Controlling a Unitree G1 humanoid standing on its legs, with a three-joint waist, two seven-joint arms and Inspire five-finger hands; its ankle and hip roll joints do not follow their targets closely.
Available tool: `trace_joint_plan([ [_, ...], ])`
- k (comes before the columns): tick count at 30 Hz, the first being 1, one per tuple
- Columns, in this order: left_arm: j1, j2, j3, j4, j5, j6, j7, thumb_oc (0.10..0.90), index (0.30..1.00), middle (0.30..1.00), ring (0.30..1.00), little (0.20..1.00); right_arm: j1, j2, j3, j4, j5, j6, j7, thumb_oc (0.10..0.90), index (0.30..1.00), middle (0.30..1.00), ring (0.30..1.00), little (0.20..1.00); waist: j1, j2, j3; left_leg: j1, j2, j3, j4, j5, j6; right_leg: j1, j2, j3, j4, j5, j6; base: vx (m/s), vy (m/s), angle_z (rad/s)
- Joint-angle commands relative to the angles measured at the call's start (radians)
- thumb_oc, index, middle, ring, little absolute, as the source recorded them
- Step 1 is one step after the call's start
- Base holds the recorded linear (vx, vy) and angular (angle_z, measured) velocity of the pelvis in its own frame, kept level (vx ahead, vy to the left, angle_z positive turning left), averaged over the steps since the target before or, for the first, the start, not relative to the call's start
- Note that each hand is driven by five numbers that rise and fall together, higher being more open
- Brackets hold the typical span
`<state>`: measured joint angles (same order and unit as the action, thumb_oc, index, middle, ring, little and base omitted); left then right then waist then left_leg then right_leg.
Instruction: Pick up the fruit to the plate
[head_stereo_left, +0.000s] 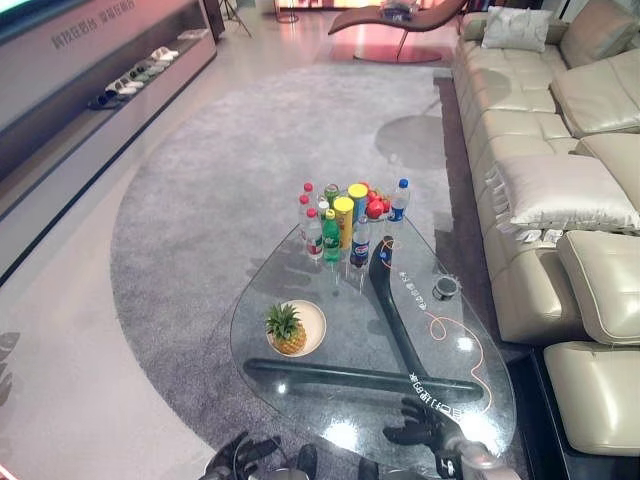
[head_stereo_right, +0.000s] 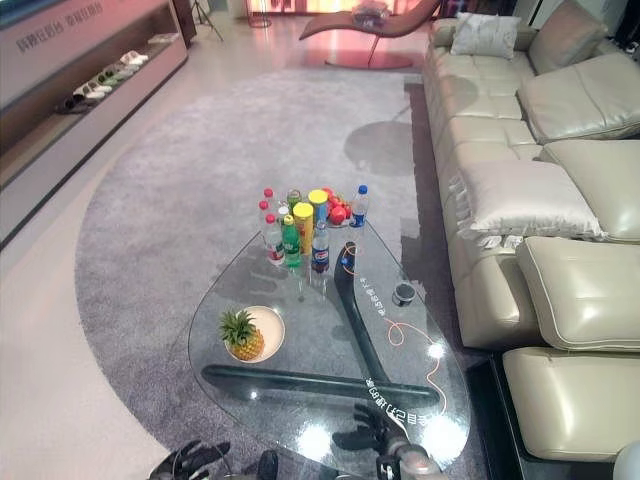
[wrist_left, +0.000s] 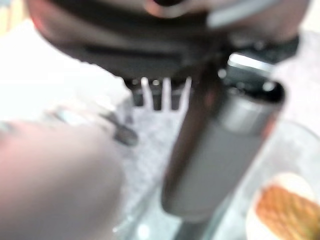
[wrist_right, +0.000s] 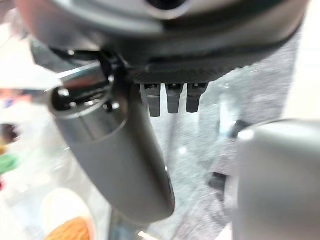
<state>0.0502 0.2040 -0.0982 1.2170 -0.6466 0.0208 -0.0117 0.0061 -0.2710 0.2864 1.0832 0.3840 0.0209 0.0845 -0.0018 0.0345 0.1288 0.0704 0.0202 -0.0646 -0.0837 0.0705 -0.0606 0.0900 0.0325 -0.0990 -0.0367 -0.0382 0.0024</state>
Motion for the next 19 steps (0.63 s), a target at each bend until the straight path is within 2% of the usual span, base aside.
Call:
trace_joint_plan([
  [1, -0.055, 0.001, 0.026, 0.039, 0.021, 0.019, -0.032, 0.800, 0.900, 0.900, 0.900, 0.900, -0.029, 0.016, -0.030, 0.013, 0.033, -0.033, 0.007, 0.800, 0.900, 0.900, 0.900, 0.900, 0.004, -0.051, -0.021, -0.001, -0.027, 0.021, 0.033, -0.056, -0.008, 0.020, -0.062, 0.002, -0.042, 0.060, 0.073, 0.00, 0.000, 0.00],
  [9, -0.072, -0.011, 0.037, 0.122, 0.100, 0.019, -0.033, 0.800, 0.900, 0.900, 0.900, 0.900, -0.034, 0.053, -0.115, 0.182, 0.052, -0.021, -0.027, 0.800, 0.900, 0.900, 0.900, 0.900, -0.009, -0.044, -0.051, 0.030, -0.020, 0.042, 0.008, -0.067, -0.002, 0.031, -0.060, 0.014, -0.051, 0.060, 0.077, 0.04, 0.013, -0.07],
  [15, -0.076, -0.019, 0.027, 0.132, 0.092, 0.019, -0.018, 0.800, 0.900, 0.900, 0.900, 0.900, -0.035, 0.060, -0.130, 0.216, 0.012, -0.009, -0.109, 0.800, 0.900, 0.900, 0.900, 0.900, -0.012, -0.042, -0.059, 0.036, -0.018, 0.048, 0.002, -0.070, 0.000, 0.031, -0.061, 0.015, -0.051, 0.060, 0.078, 0.01, 0.005, -0.04],
  [19, -0.074, -0.019, 0.029, 0.136, 0.090, 0.018, -0.025, 0.800, 0.900, 0.900, 0.900, 0.900, -0.035, 0.061, -0.132, 0.221, 0.004, 0.004, -0.121, 0.800, 0.900, 0.900, 0.900, 0.900, -0.010, -0.042, -0.063, 0.037, -0.018, 0.047, 0.000, -0.070, 0.002, 0.032, -0.062, 0.012, -0.051, 0.060, 0.078, 0.00, 0.000, 0.00],
])
